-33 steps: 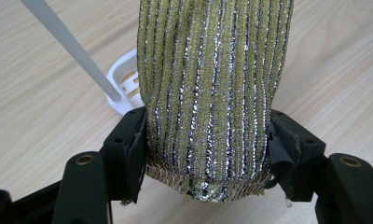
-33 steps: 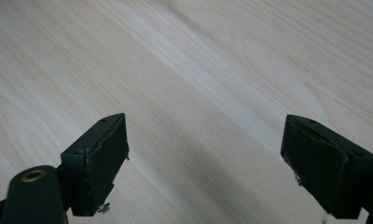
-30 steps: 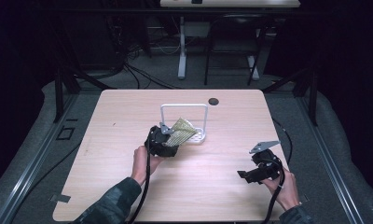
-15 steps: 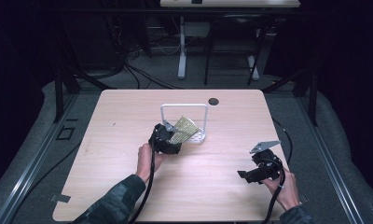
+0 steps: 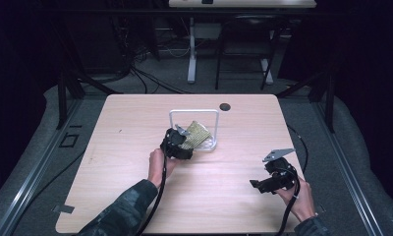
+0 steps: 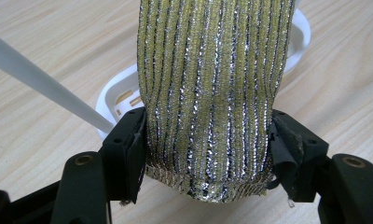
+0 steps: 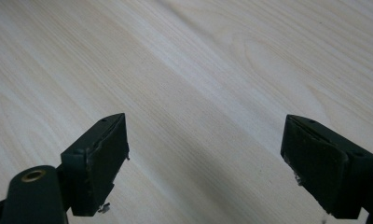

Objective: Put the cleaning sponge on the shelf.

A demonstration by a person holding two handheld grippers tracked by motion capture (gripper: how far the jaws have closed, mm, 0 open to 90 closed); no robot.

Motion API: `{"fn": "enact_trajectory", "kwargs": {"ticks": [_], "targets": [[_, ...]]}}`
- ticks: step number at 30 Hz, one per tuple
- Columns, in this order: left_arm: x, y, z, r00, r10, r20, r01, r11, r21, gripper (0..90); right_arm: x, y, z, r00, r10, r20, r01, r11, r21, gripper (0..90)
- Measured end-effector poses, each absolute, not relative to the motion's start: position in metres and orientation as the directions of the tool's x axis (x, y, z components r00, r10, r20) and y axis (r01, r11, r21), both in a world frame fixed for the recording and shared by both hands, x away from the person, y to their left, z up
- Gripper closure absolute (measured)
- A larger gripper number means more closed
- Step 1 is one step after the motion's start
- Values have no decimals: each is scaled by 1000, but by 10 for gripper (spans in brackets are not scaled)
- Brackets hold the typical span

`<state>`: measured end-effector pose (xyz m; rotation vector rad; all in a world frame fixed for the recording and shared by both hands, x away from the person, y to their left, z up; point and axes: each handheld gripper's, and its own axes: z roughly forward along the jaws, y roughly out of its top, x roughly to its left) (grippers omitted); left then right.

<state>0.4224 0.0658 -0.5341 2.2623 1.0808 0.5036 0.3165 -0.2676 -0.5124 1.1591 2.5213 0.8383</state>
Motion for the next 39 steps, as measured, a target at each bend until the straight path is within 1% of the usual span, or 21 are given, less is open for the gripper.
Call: {"fn": "enact_trajectory", "kwargs": {"ticks": [6,15,26,33,39], "targets": [[426,61,-538,592,800,99,579,-508,638,351,317,-267,-513,-653,757,17,617,519,591,144],[434,49,-541,575,813,89,591,-488,642,348,316,-267,-513,-655,755,18,615,519,593,144],[443,41,-549,559,823,101,614,-493,616,332,317,-266,-513,-659,752,21,615,522,590,144],[446,39,-554,549,829,110,625,-494,604,282,316,-266,-513,-661,750,21,616,526,587,144],[447,39,-554,538,833,128,623,-496,605,189,316,-265,-512,-659,751,23,617,524,587,144]]}}
